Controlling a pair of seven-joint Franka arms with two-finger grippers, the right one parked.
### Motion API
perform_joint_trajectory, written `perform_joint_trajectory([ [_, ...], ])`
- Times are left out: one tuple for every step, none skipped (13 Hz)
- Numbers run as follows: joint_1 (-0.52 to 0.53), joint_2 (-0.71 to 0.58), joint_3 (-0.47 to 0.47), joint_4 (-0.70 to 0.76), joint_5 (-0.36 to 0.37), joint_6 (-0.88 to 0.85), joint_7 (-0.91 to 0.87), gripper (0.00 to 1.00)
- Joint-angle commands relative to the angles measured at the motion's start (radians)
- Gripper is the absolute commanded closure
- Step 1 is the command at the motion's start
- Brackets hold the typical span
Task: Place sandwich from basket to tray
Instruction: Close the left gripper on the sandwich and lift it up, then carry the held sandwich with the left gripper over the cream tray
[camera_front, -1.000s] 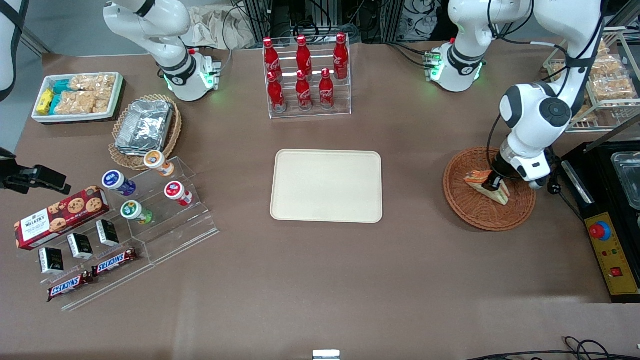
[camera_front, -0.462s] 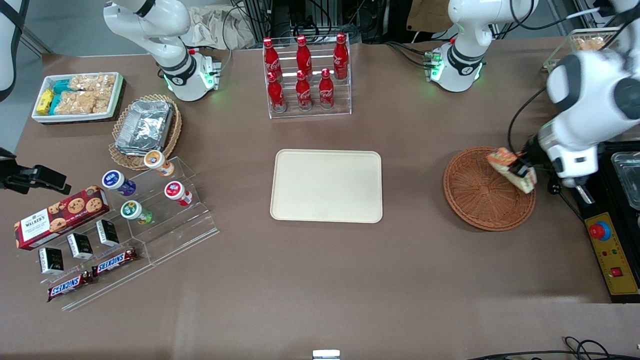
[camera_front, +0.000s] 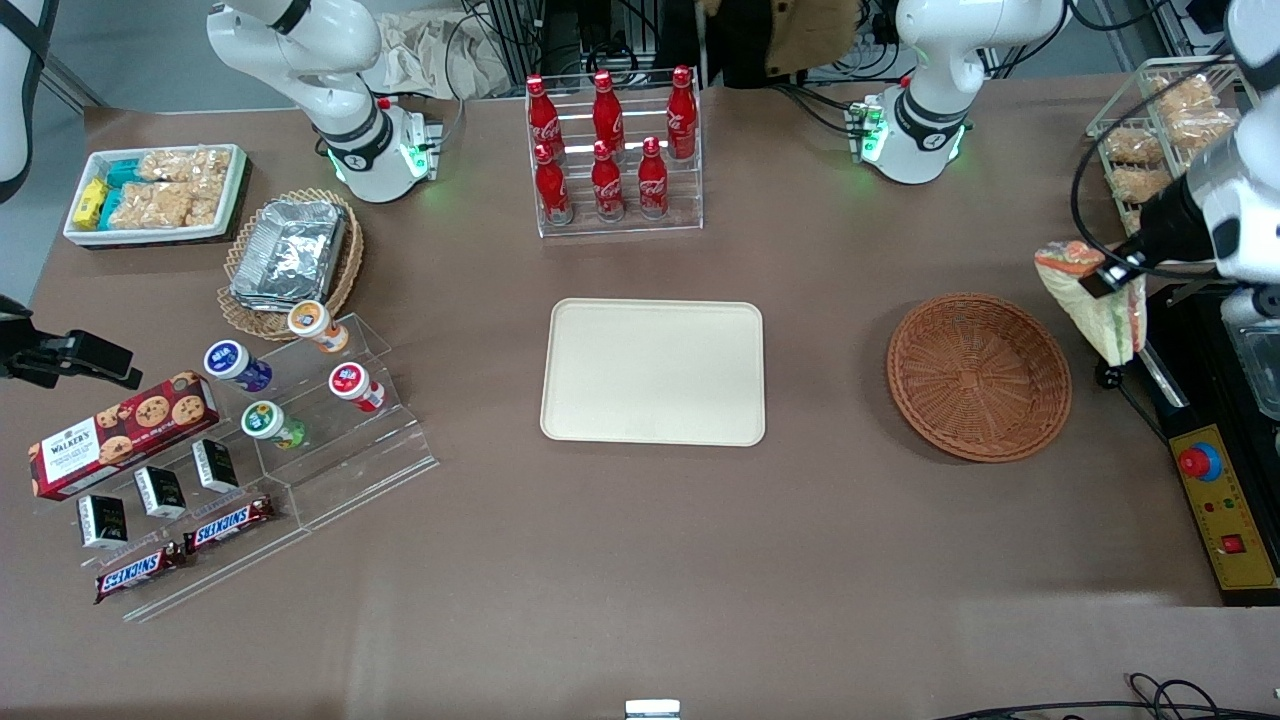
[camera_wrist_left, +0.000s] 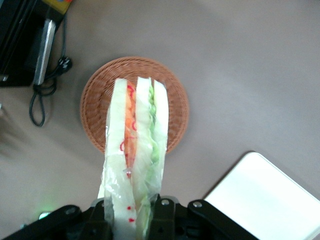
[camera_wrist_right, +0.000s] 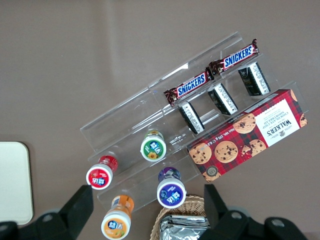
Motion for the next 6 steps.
perform_joint_trajectory([
  [-0.007, 0.033, -0.129, 0.077, -0.007, -0.027, 0.039, 1.0],
  [-0.007, 0.036, -0.186, 0.077, -0.009, -0.015, 0.039, 1.0],
  [-0.007, 0.055, -0.235, 0.077, -0.015, -0.004, 0.037, 1.0],
  [-0.007, 0.062, -0.28, 0.074, -0.036, 0.02, 0.037, 1.0],
  [-0.009, 0.076, -0.324, 0.067, -0.042, 0.053, 0.025, 1.0],
  [-0.009, 0.096, -0.372, 0.059, -0.038, 0.076, 0.022, 1.0],
])
